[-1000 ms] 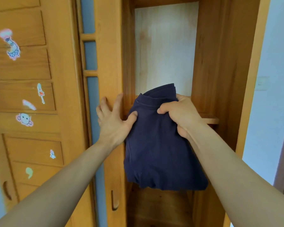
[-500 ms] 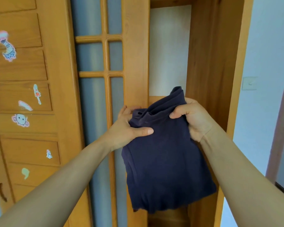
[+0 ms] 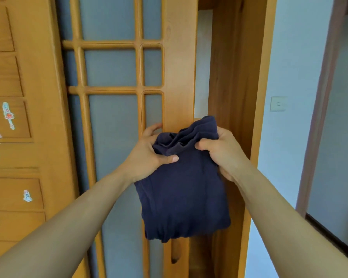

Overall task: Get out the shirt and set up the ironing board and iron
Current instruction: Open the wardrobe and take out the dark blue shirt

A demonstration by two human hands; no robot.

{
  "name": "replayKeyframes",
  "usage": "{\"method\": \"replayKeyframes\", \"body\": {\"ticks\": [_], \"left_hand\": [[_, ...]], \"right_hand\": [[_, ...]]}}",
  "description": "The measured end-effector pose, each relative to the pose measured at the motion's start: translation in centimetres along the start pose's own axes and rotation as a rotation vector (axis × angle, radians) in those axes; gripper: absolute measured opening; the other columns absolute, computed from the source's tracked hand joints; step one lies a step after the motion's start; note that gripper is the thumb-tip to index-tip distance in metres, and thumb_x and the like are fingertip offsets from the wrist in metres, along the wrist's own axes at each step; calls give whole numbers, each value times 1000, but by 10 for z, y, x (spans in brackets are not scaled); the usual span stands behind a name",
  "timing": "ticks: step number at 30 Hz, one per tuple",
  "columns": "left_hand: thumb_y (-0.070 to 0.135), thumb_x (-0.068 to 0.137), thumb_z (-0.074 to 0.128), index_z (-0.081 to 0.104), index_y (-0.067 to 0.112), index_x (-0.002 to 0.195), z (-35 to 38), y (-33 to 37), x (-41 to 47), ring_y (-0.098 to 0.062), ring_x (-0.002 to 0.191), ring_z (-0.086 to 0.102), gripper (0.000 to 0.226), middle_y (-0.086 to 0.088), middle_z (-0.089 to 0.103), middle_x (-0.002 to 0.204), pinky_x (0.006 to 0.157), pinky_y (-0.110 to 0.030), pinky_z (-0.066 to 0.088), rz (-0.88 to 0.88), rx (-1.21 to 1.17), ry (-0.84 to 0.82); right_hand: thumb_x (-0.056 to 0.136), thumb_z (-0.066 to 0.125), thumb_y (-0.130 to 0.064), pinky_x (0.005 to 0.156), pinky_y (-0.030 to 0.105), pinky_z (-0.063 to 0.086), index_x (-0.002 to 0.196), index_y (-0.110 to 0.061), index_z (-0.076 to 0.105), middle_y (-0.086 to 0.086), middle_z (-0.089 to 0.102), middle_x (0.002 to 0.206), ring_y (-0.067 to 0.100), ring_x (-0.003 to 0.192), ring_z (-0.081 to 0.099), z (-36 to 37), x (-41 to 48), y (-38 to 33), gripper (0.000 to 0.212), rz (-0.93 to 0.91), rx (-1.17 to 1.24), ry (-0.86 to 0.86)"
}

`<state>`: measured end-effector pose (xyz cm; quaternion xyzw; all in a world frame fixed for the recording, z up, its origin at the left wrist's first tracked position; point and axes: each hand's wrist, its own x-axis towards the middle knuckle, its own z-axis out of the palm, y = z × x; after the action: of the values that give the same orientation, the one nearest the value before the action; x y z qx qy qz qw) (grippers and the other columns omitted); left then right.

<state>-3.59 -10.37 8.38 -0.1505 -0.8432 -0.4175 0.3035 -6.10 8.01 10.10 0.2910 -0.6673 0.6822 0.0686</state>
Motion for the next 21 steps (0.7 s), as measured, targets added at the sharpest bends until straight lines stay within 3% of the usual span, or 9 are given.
{"method": "replayKeyframes", "body": {"ticks": [2, 7, 11, 15, 18, 21], "left_hand": [[10, 68, 80, 58, 38, 98, 7, 1, 2, -2, 127, 34, 46, 9, 25, 147, 86, 4, 29, 8, -18, -18], [10, 69, 79, 56, 39, 97, 21, 6, 5, -1, 125, 37, 46, 14, 26, 147, 94, -12, 31, 26, -88, -58], [9, 70, 79, 39, 31, 136, 28, 6, 11, 10, 111, 48, 80, 21, 44, 133, 85, 4, 35, -24, -168, -122], [10, 71, 78, 35, 23, 142, 37, 5, 16, 32, 95, 44, 84, 43, 40, 111, 83, 8, 34, -4, -150, -178], [10, 72, 77, 37, 20, 141, 46, 8, 19, 35, 94, 42, 81, 45, 38, 111, 82, 8, 33, 7, -152, -204], [9, 73, 76, 40, 18, 140, 52, 11, 22, 31, 101, 41, 77, 36, 36, 129, 84, 9, 31, 22, -157, -220]], "right_hand": [[80, 56, 9, 72, 29, 55, 83, -18, 68, 5, 70, 86, 19, 83, 67, -5, -1, 1, 30, -7, -40, 23], [83, 55, 3, 64, 22, 51, 86, -17, 67, 3, 69, 86, 14, 79, 64, -10, -5, -2, 24, -16, -135, 121], [84, 53, 1, 58, 20, 46, 88, -13, 65, 2, 65, 79, 11, 71, 59, -12, -7, -4, 19, -13, -203, 228], [82, 52, 2, 62, 26, 46, 87, -9, 64, 4, 64, 78, 14, 69, 57, -17, -7, -3, 17, 26, -221, 285], [82, 51, 2, 62, 26, 46, 85, -12, 64, 3, 65, 78, 14, 70, 57, -22, -8, -2, 19, 32, -238, 312], [83, 51, 2, 57, 22, 43, 82, -14, 62, 1, 62, 75, 12, 67, 55, -26, -8, -2, 19, 27, -248, 347]]}}
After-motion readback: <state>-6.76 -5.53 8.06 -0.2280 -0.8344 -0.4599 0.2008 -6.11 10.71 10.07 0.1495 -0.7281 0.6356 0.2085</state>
